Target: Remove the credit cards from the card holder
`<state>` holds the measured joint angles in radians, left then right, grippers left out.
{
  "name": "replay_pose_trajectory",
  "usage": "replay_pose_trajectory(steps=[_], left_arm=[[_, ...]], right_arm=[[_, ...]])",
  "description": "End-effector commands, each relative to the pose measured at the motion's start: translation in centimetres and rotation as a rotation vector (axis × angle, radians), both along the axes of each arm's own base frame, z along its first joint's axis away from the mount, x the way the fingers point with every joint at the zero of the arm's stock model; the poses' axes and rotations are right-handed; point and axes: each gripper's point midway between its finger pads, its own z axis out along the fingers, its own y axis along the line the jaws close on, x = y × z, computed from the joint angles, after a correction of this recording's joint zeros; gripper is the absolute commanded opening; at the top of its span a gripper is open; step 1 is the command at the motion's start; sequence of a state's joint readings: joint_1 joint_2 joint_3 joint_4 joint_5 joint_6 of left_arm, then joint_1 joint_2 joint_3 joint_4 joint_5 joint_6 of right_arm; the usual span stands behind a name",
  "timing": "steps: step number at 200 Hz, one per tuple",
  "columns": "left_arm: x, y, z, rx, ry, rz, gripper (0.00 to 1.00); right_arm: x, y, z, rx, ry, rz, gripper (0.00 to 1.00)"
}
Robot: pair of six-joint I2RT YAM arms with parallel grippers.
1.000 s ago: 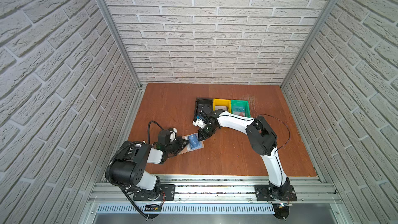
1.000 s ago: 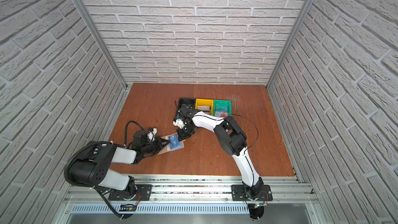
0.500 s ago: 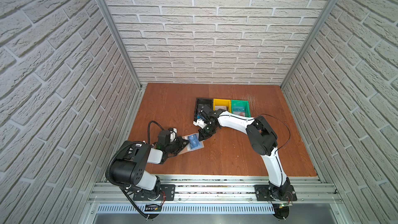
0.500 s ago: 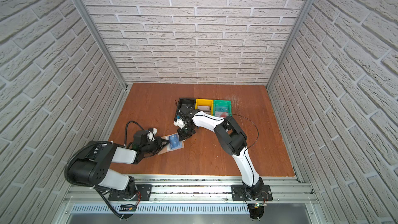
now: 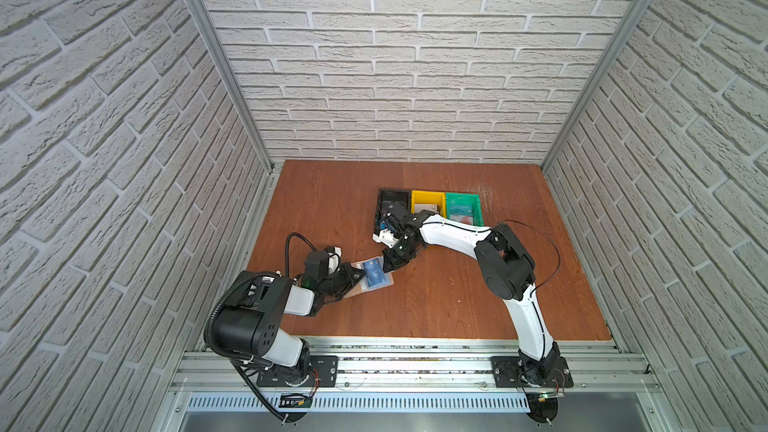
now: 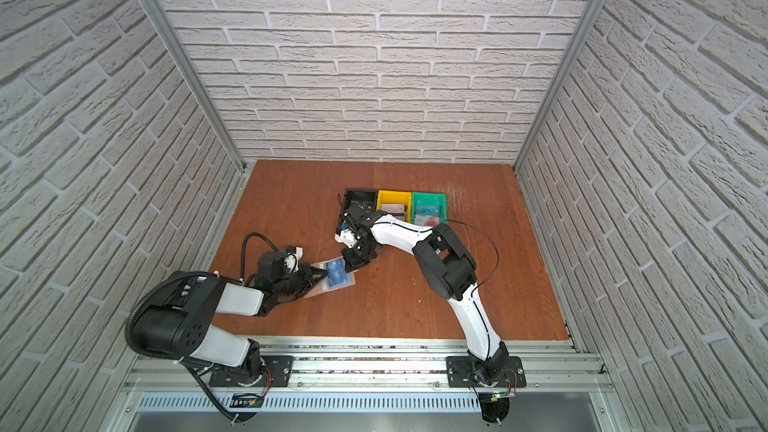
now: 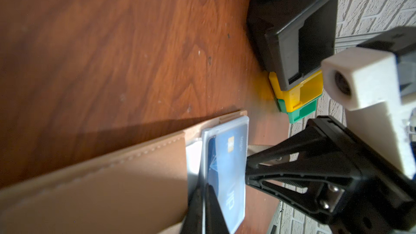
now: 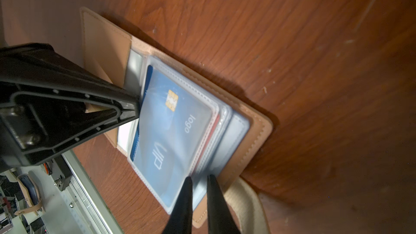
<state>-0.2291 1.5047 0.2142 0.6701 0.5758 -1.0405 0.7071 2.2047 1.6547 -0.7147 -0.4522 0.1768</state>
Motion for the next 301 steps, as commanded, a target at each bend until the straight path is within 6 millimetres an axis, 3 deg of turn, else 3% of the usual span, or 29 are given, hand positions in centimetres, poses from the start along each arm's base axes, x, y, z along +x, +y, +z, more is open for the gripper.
replay_pose_trajectory(steps=[1, 78, 195, 301], left_arm=[[-1.1, 0.0, -2.0, 0.043, 0.078, -0.009, 0.08], [-0.9, -0.3, -1.3, 0.039, 0.059, -0.017, 0.08], [-1.4, -0.4, -1.4, 0.017, 0.05, -0.021, 0.14], [-1.7, -0.3, -1.9, 0.029, 0.065, -0.02, 0.12]], right_arm=[[-1.3, 0.7, -1.0, 0.005, 0.033, 0.023, 0.15], [-1.4, 0.7, -1.3, 0.002, 0.042, 0.026, 0.15], [-1.7, 1.0, -2.0, -0.008, 0.056, 0.029, 0.15], [-1.8, 1.4, -2.4, -0.005, 0.062, 0.034, 0.15]])
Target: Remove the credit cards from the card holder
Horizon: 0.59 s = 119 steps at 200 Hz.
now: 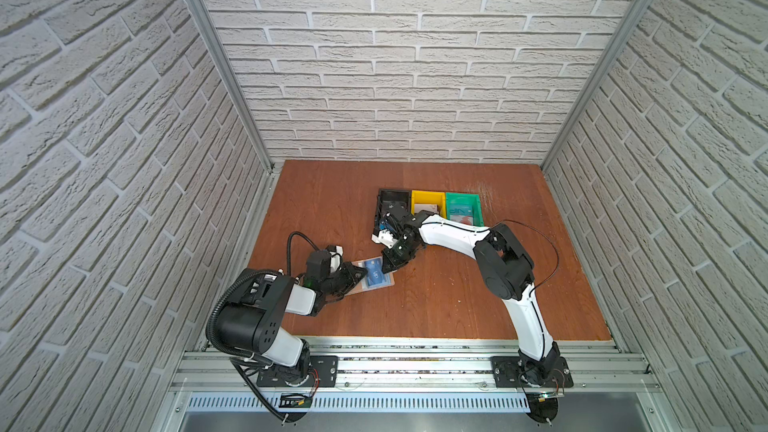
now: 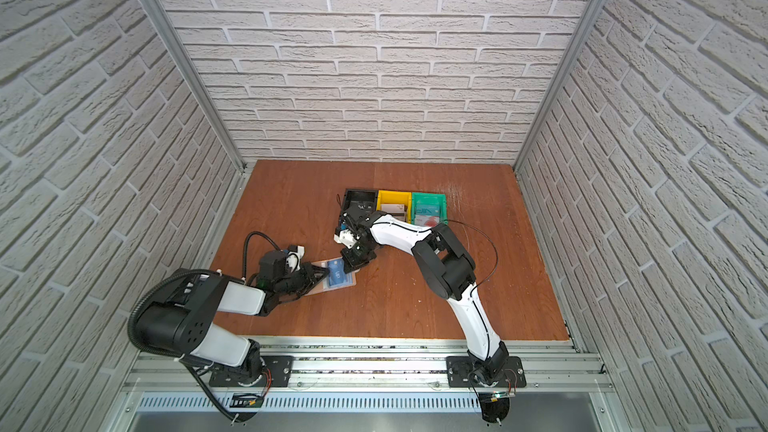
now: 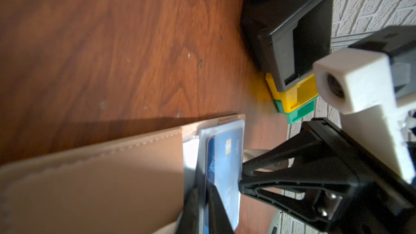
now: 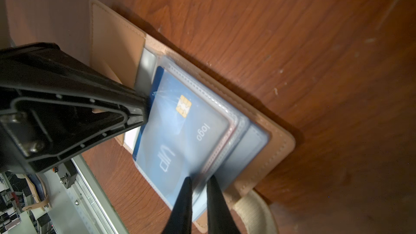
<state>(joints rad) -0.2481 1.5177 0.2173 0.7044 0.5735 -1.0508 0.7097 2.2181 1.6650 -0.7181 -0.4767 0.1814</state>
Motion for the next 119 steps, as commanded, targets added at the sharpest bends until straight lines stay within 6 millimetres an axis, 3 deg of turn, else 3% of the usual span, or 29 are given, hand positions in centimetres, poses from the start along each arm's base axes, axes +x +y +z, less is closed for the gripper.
replay_pose_trajectory(steps=[1, 119], left_arm=[[-1.84, 0.34, -2.24, 0.038, 0.083, -0.008, 0.12], [-2.02, 0.25, -1.98, 0.024, 0.074, -0.012, 0.15]], right_arm=[[-1.45, 0.97, -2.21, -0.018, 0.038, 0.03, 0.15], [-1.57, 1.43, -2.29, -0.017, 0.04, 0.04, 0.15]])
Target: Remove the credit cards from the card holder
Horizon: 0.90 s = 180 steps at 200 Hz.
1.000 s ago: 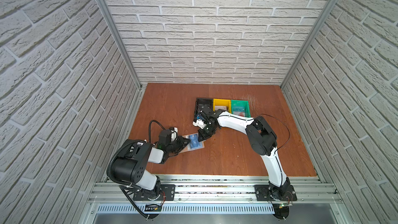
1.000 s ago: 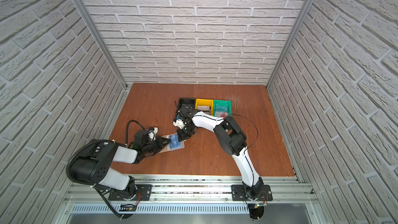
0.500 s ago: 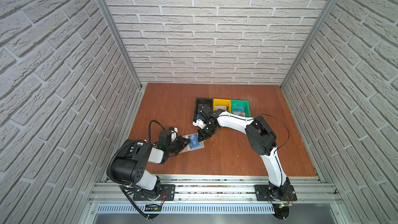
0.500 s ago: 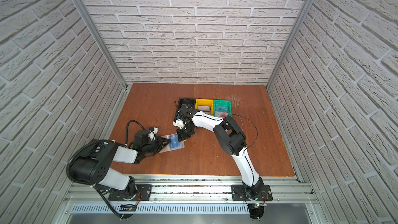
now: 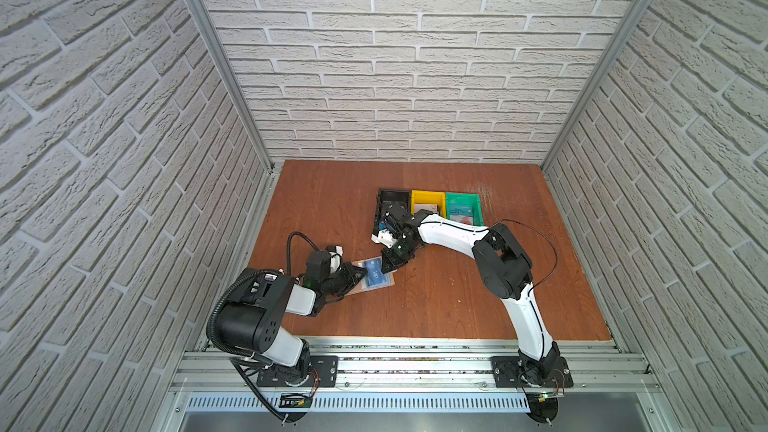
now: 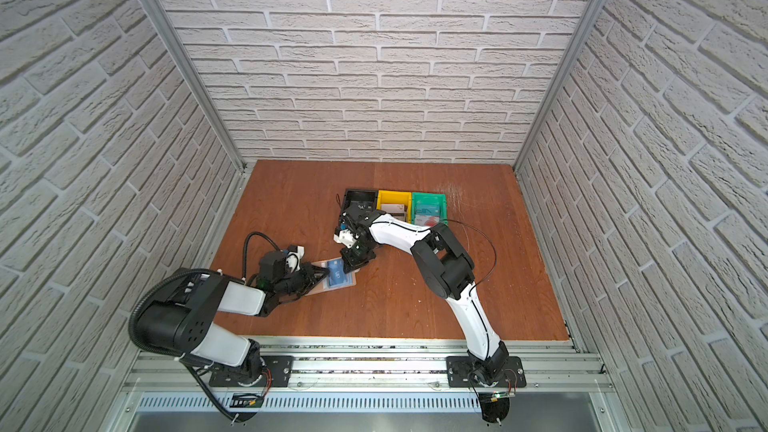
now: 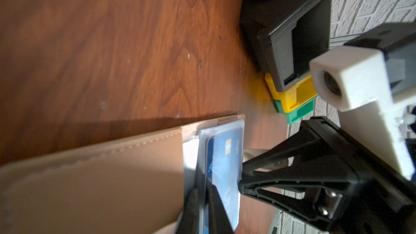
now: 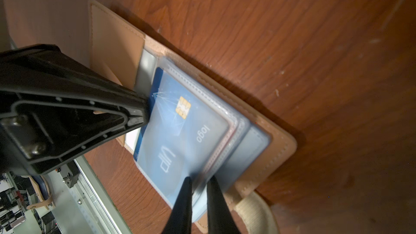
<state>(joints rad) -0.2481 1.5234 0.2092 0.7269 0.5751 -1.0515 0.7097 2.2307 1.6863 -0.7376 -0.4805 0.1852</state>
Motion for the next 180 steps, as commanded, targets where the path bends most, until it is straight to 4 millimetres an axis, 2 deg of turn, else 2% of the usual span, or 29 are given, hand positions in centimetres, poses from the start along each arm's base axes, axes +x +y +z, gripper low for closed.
replay_pose_trajectory(steps=[1, 61, 180], left_arm=[[-1.98, 0.25, -1.97, 0.028, 0.081, -0.012, 0.15], [-2.1, 0.44, -2.08, 0.039, 0.085, -0.009, 0.15], [-1.99, 0.28, -2.52, 0.018, 0.092, -0.008, 0.08]], right_arm=[[-1.59, 1.33, -2.28, -0.012, 0.028, 0.043, 0.15], [-1.61, 1.38, -2.2, -0.012, 0.026, 0.045, 0.15], [-1.63, 1.44, -2.09, -0.013, 0.026, 0.048, 0.15]])
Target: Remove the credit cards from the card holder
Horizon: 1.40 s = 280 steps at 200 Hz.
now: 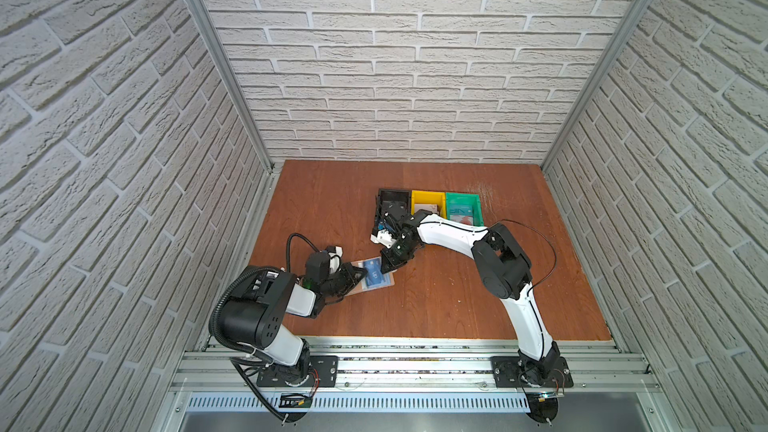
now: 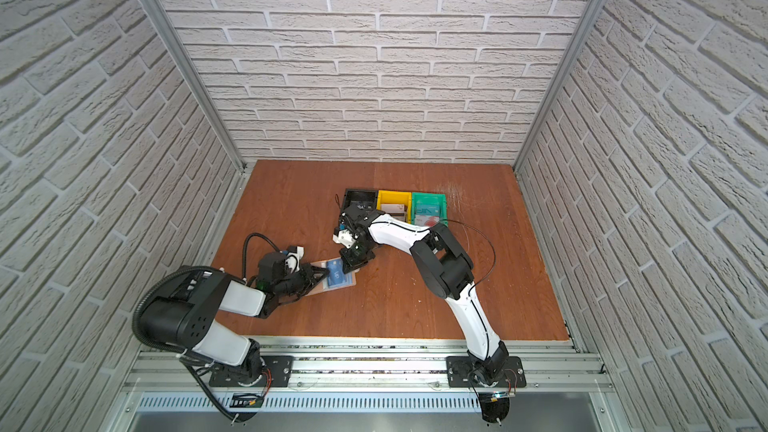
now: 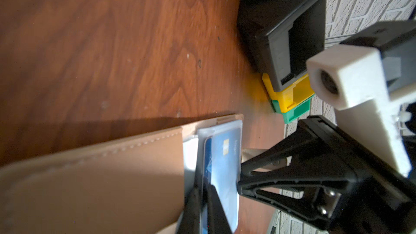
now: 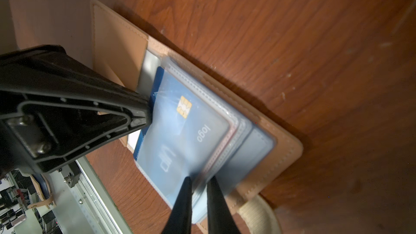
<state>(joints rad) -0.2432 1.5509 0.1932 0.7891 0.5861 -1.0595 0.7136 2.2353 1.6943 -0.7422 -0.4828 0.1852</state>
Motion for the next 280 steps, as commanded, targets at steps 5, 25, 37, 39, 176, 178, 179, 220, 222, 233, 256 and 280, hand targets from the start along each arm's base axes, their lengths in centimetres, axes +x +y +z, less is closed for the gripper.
replay_pose_trajectory(steps=[5, 25, 37, 39, 176, 178, 179, 220, 222, 233, 256, 280], left_arm=[[-2.0, 0.3, -2.5, 0.033, 0.104, -0.008, 0.08], [-1.9, 0.2, -2.4, 0.03, 0.103, -0.014, 0.08], [-1.9, 0.2, -2.5, 0.029, 0.104, -0.014, 0.08], [-1.8, 0.2, -2.4, 0.028, 0.103, -0.015, 0.08], [-2.0, 0.1, -2.6, 0.028, 0.105, -0.018, 0.13], [-1.9, 0.1, -2.6, 0.028, 0.104, -0.018, 0.13], [-1.9, 0.1, -2.6, 0.028, 0.104, -0.019, 0.13], [-2.0, 0.2, -2.7, 0.03, 0.106, -0.017, 0.12], [-2.1, 0.2, -2.7, 0.031, 0.105, -0.018, 0.12], [-2.1, 0.2, -2.7, 0.03, 0.107, -0.018, 0.11], [-2.2, 0.2, -2.7, 0.031, 0.107, -0.019, 0.08], [-2.2, 0.2, -2.7, 0.031, 0.108, -0.018, 0.07]], right_arm=[[-1.5, 1.2, -2.1, -0.015, 0.023, 0.043, 0.15], [-1.5, 1.2, -2.2, -0.018, 0.026, 0.045, 0.15], [-1.5, 1.3, -2.1, -0.016, 0.025, 0.046, 0.15], [-1.5, 1.3, -2.2, -0.016, 0.026, 0.046, 0.15], [-2.0, 2.1, -2.3, -0.006, 0.035, 0.07, 0.15], [-2.1, 2.2, -2.2, -0.005, 0.034, 0.072, 0.15], [-2.1, 2.2, -2.3, -0.005, 0.035, 0.071, 0.15], [-2.1, 2.3, -2.3, -0.005, 0.033, 0.074, 0.15], [-2.1, 2.3, -2.3, -0.006, 0.033, 0.074, 0.15], [-2.2, 2.3, -2.3, -0.008, 0.034, 0.074, 0.15], [-2.1, 2.2, -2.3, -0.012, 0.031, 0.073, 0.15], [-2.2, 2.2, -2.5, -0.011, 0.037, 0.074, 0.15]])
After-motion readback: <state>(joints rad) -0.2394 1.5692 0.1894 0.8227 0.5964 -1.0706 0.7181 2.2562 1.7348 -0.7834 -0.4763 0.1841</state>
